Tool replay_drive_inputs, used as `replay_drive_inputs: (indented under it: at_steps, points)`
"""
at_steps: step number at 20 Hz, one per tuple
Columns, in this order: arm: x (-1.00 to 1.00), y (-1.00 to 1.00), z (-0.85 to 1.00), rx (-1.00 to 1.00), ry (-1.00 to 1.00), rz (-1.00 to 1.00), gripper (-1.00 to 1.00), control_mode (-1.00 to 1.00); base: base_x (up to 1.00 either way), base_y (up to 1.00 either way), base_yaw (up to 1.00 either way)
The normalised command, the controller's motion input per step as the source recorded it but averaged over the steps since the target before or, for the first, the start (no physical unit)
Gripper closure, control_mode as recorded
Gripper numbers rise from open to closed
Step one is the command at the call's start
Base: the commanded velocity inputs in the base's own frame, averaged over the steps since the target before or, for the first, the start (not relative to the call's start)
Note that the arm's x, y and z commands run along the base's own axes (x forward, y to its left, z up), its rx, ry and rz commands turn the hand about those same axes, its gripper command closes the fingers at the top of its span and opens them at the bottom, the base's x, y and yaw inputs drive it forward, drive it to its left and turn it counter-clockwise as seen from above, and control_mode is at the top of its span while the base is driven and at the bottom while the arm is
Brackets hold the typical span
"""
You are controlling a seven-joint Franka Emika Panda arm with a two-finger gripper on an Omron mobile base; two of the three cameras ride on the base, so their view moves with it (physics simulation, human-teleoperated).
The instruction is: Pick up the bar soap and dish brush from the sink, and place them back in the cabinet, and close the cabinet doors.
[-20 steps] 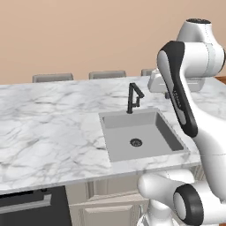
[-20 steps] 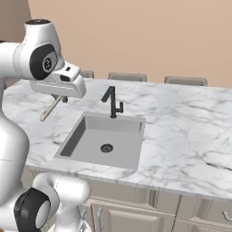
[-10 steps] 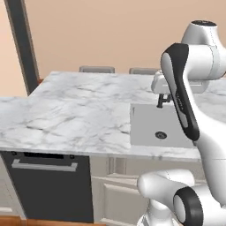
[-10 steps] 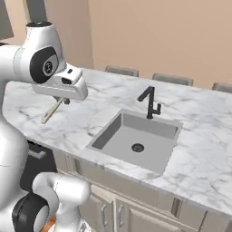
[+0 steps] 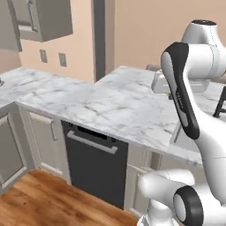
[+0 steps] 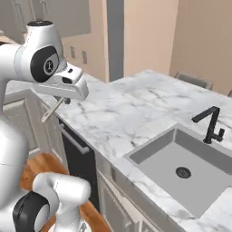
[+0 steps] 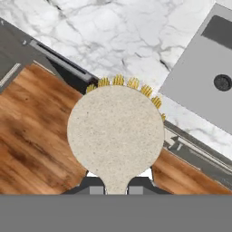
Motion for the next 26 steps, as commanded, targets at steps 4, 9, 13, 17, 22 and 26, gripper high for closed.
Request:
replay_drive_inputs:
  at_steps: [4, 9, 13, 17, 22, 26]
  points:
    - [0.00, 0.00, 0.00, 0.00, 0.00, 0.00, 1.00, 1.00, 0.00, 0.05, 0.68]
    - [0.00, 0.00, 0.00, 0.00, 0.00, 0.00, 1.00, 1.00, 0.00, 0.03, 0.68]
    - [0.00, 0.00, 0.00, 0.00, 0.00, 0.00, 1.00, 1.00, 0.02, 0.05, 0.68]
    - [0.00, 0.00, 0.00, 0.00, 0.00, 0.00, 1.00, 1.00, 0.16, 0.04, 0.66]
    - [0.00, 0.00, 0.00, 0.00, 0.00, 0.00, 1.00, 1.00, 0.29, 0.02, 0.55]
    - [0.00, 0.00, 0.00, 0.00, 0.00, 0.00, 1.00, 1.00, 0.51, -0.08, 0.20]
